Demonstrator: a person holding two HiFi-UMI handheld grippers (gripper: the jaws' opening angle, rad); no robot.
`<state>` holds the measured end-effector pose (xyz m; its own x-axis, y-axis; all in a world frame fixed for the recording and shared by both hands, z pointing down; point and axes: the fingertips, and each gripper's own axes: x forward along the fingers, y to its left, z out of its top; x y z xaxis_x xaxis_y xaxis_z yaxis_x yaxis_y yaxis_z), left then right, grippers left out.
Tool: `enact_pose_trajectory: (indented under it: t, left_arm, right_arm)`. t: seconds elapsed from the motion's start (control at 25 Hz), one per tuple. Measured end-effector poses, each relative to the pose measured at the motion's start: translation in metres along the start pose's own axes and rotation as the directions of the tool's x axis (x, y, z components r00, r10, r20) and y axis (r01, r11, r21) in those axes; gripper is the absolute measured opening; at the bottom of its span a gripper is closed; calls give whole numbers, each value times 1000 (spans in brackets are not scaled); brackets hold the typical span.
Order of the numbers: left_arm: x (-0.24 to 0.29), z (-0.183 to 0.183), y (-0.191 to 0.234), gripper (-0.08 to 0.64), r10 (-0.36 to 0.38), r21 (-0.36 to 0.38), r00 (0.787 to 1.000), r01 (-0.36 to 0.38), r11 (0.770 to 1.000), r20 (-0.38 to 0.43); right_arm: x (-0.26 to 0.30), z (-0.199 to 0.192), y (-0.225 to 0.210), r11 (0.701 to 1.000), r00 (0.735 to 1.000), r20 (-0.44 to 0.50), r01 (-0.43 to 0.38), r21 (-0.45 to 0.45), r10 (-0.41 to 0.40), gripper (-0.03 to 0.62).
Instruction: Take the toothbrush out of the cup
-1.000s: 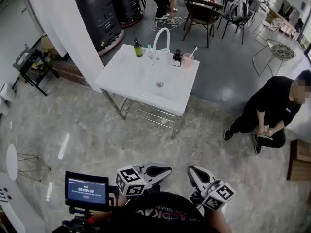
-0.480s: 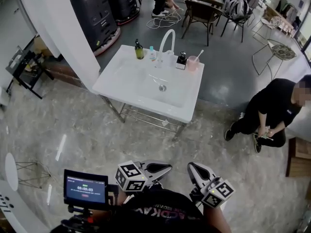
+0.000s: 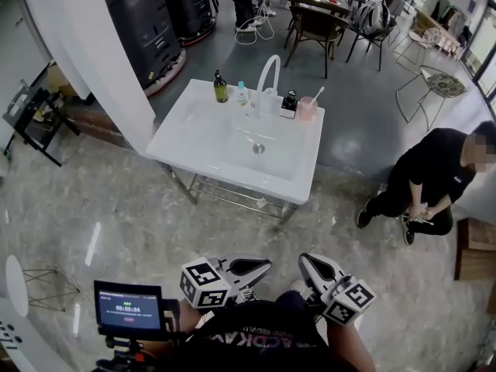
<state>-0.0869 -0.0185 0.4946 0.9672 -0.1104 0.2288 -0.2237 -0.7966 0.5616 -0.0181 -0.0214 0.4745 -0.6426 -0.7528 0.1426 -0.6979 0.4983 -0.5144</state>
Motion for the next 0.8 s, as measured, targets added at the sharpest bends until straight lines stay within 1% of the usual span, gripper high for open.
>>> enact_pose_trajectory:
  t: [0.2, 0.48, 0.8]
  left_arm:
    - [-7, 5, 14, 8, 47, -11, 999, -47, 999, 20]
    - [-2, 35, 28, 8, 115, -20, 992, -114, 993, 58]
    - [33, 71, 55, 8, 180, -20, 979, -179, 984, 99]
  right_arm:
    - [17, 12, -14, 999, 999, -1, -33, -15, 33, 8]
    - [36, 44, -40, 997, 997, -19, -75, -30, 75, 8]
    - [59, 89, -100, 990, 992, -22, -129, -58, 128, 8]
